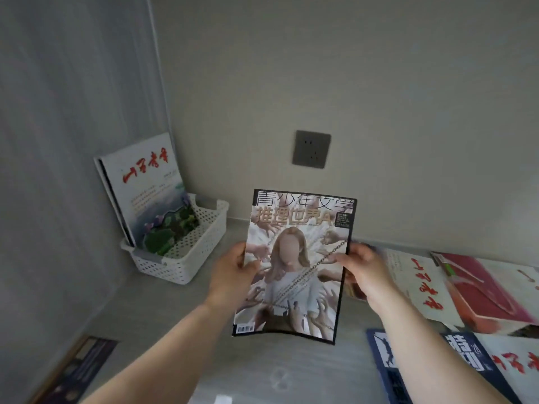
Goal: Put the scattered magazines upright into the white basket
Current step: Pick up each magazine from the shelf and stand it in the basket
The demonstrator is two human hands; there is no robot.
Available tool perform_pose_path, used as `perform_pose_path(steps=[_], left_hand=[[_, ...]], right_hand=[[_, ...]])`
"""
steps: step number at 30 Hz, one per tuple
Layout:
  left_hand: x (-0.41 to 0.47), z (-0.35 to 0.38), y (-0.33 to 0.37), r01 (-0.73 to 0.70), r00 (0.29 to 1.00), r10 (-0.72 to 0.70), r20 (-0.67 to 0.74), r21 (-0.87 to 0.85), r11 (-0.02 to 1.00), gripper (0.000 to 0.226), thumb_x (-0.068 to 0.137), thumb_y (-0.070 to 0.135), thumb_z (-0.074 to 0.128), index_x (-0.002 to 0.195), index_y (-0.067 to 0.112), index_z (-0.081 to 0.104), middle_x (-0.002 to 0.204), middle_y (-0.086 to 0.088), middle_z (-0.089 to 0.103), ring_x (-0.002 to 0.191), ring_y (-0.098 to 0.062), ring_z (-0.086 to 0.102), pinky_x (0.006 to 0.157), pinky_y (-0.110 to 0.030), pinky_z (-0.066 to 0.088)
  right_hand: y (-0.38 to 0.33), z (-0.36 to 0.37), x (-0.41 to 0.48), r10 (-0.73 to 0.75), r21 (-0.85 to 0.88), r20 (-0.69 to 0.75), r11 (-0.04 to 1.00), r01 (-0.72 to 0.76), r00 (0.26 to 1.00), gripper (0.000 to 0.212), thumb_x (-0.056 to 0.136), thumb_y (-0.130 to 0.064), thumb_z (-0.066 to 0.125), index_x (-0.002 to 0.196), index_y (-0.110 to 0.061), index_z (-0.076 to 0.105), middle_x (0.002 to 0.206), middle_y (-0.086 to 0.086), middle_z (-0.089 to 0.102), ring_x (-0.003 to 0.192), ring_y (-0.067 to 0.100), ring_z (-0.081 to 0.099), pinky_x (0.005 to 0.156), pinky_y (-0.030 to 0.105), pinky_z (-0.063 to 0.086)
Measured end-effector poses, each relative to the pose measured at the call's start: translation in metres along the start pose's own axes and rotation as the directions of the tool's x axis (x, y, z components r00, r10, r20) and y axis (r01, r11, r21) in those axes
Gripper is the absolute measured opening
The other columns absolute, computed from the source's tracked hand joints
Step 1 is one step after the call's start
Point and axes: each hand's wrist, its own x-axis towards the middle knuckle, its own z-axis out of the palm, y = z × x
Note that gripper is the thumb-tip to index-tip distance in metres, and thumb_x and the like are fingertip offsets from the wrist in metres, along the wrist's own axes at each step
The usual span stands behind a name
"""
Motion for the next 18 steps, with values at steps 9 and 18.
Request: perform_pose_path(steps=[9,18], left_hand=[[0.065,-0.115,0.011,-0.095,0.952,0.165,-0.258,0.262,0.96,0.023,0.078,0.003,0.057,0.089,0.017,0.071,0.083,0.005,0.068,0.069,-0.011,0.06,0.053,-0.007,0.041],[0.118,-0.18,-0.017,-0.135,0.843,0.194,-0.501,0.152,0.979,0.016,0.079,0.007,0.062,0.078,0.017,0.05,0.071,0.009,0.052,0.066,0.003,0.048,0.054,-0.002,0.037]], right_hand=[[-0.094,0.123,0.051,-0.267,0.069,0.084,0.963,0.262,0.96,0.028,0.079,0.007,0.056,0.06,-0.014,0.06,0.048,-0.017,0.067,0.045,0.003,0.064,0.05,0.025,0.056],[-0.139,0.231,0.105,-0.387,0.155,0.048,0.914,0.376,0.921,0.026,0.083,0.005,0.051,0.064,-0.011,0.058,0.049,-0.008,0.066,0.044,0.014,0.065,0.05,0.026,0.055]])
